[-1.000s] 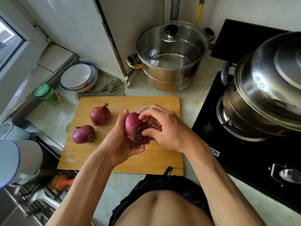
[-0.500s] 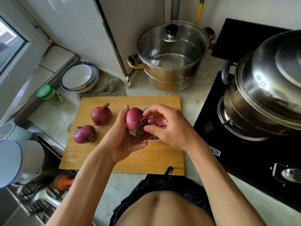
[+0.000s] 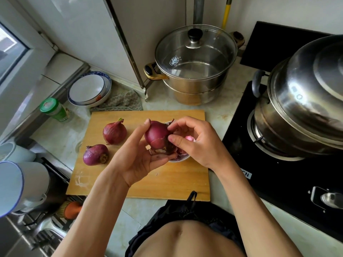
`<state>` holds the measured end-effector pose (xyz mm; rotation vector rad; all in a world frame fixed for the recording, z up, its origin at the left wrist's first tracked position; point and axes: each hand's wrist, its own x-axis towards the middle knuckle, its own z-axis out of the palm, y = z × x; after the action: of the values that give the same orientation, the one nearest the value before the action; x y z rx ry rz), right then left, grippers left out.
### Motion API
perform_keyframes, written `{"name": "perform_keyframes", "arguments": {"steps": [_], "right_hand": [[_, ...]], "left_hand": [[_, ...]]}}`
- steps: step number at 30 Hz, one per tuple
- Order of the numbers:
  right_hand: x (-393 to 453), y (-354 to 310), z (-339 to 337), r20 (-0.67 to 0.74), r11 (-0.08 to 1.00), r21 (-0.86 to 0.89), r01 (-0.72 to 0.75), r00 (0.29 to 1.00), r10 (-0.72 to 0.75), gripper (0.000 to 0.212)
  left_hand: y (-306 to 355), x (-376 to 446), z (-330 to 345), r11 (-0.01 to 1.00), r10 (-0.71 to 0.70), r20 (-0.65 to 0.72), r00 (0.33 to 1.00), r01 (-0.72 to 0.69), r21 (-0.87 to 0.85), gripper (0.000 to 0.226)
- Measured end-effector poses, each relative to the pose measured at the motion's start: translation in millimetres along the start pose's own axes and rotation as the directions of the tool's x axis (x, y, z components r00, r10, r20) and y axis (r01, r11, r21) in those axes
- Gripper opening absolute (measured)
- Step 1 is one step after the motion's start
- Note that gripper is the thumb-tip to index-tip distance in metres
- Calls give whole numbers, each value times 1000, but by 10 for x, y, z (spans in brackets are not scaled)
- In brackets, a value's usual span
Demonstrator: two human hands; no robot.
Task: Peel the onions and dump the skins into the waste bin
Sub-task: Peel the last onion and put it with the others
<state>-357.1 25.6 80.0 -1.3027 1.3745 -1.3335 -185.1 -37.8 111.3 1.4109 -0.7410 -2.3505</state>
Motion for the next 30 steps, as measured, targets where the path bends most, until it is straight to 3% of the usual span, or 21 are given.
{"name": "perform_keyframes", "arguments": {"steps": [15, 21, 26, 30], "right_hand": [[1, 78, 23, -118, 977, -200, 71, 988, -96, 3], [29, 202, 10, -234, 932, -359, -50, 972, -38, 6], [-6, 268, 45, -171, 875, -461, -148, 982, 76, 19], [4, 282, 90, -161, 877, -465, -120, 986, 50, 17]], "left_hand": [[-8, 47, -5, 988, 13, -113, 994, -30, -150, 76], [-58, 49, -70, 977, 54, -155, 987, -84, -194, 78], [-102, 49, -109, 980, 39, -165, 986, -69, -184, 74], [-139, 50, -101, 988, 30, -169, 985, -55, -143, 74]]}}
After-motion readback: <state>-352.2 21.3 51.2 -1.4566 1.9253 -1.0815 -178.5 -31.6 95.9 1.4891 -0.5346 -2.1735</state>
